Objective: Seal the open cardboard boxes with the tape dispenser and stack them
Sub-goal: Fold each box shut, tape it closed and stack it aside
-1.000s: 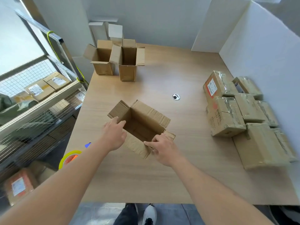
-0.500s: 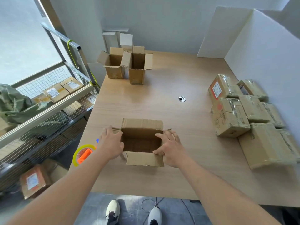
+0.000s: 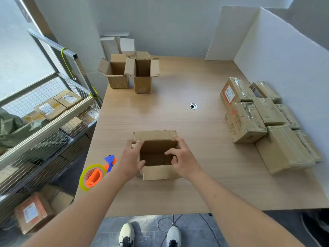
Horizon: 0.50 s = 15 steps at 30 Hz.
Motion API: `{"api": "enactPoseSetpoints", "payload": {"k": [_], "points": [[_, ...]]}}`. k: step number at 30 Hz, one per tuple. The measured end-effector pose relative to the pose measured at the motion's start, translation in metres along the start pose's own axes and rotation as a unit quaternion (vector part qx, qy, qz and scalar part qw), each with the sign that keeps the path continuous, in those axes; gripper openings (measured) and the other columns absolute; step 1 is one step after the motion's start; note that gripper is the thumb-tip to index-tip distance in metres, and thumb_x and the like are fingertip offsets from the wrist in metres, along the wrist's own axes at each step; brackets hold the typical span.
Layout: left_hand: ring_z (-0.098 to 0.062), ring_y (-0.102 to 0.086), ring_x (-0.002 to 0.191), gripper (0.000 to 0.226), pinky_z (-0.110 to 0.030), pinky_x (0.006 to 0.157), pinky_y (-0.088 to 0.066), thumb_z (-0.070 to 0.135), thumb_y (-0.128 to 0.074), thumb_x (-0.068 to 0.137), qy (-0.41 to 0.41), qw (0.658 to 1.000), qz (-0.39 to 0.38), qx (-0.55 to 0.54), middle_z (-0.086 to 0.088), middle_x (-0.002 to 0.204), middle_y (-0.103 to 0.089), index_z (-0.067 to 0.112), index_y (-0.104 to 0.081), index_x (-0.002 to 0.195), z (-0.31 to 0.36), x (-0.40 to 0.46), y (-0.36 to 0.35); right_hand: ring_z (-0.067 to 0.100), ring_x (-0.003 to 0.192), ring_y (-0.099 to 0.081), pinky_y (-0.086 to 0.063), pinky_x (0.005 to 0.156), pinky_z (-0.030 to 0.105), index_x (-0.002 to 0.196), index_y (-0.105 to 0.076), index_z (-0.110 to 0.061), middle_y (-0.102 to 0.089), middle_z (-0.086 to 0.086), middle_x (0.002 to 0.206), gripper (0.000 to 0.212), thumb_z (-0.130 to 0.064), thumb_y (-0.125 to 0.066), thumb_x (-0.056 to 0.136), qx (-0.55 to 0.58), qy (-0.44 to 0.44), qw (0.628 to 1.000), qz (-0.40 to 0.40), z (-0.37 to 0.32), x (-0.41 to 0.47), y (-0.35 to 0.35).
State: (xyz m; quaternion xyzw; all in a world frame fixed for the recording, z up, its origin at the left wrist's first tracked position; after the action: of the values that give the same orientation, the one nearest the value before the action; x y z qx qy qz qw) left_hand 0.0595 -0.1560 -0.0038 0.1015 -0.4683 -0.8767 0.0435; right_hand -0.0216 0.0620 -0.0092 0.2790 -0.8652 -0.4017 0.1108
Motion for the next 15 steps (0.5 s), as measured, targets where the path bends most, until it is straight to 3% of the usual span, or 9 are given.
{"api": "enactPoseSetpoints", "payload": {"k": [4, 6, 9, 13, 15], "points": [[-0.02, -0.038, 0.143, 0.117, -0.037, 0.115, -0.038, 0.069, -0.079, 0.072, 0.004, 0.987, -0.146, 0.061, 0.0, 0.157, -0.031, 0.019, -0.023, 0.163, -0.001, -0.003, -0.02, 0.015, 0.147, -0.034, -0.033, 0.118, 0.026, 0.126, -0.067, -0.018, -0.037, 0.006, 0.154, 0.04, -0.001, -0.053, 0.092, 0.055, -0.025, 0.998, -0.009, -0.003, 0.004, -0.007], [-0.021, -0.034, 0.145, 0.127, -0.039, 0.116, -0.039, 0.081, -0.074, 0.063, -0.002, 0.978, -0.175, 0.117, -0.001, 0.159, -0.027, 0.022, -0.021, 0.163, -0.005, -0.006, -0.024, 0.014, 0.145, -0.036, -0.034, 0.119, 0.03, 0.138, -0.059, -0.017, -0.04, 0.003, 0.152, 0.042, -0.006, -0.05, 0.098, 0.077, -0.077, 0.994, -0.011, 0.0, 0.005, -0.011], [-0.022, -0.032, 0.147, 0.118, -0.04, 0.113, -0.043, 0.074, -0.073, 0.069, -0.031, 0.969, -0.156, 0.187, -0.003, 0.16, -0.025, 0.023, -0.022, 0.162, -0.008, -0.008, -0.032, 0.017, 0.141, -0.042, -0.036, 0.119, 0.037, 0.15, -0.047, -0.014, -0.046, 0.002, 0.151, 0.047, -0.014, -0.047, 0.103, 0.07, -0.135, 0.988, -0.027, 0.007, 0.006, -0.014], [-0.023, -0.01, 0.158, 0.1, -0.039, 0.124, -0.024, 0.07, -0.061, 0.081, -0.049, 0.968, -0.161, 0.185, -0.008, 0.17, -0.013, 0.025, -0.024, 0.162, -0.012, -0.011, -0.036, 0.019, 0.138, -0.046, -0.036, 0.118, 0.038, 0.15, -0.046, -0.014, -0.049, 0.004, 0.149, 0.046, -0.027, -0.045, 0.106, 0.059, -0.155, 0.986, -0.033, 0.008, 0.012, -0.014], [-0.02, -0.011, 0.158, 0.091, -0.04, 0.125, -0.021, 0.071, -0.054, 0.085, -0.046, 0.974, -0.162, 0.154, -0.006, 0.17, -0.015, 0.028, -0.028, 0.161, -0.012, -0.011, -0.03, 0.019, 0.134, -0.049, -0.038, 0.116, 0.038, 0.148, -0.049, -0.015, -0.052, 0.003, 0.145, 0.047, -0.035, -0.045, 0.106, 0.057, -0.164, 0.985, -0.02, 0.007, 0.017, -0.012]]}}
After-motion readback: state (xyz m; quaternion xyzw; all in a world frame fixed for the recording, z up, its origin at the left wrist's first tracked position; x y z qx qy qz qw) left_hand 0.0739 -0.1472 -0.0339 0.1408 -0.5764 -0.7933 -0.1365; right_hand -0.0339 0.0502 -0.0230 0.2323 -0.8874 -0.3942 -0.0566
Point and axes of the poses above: each hand's wrist, its own x-axis towards the middle knuckle, its own y-axis out of the back of the hand, z = x × y, the point moved 3 cm from there along x, towards the middle knuckle
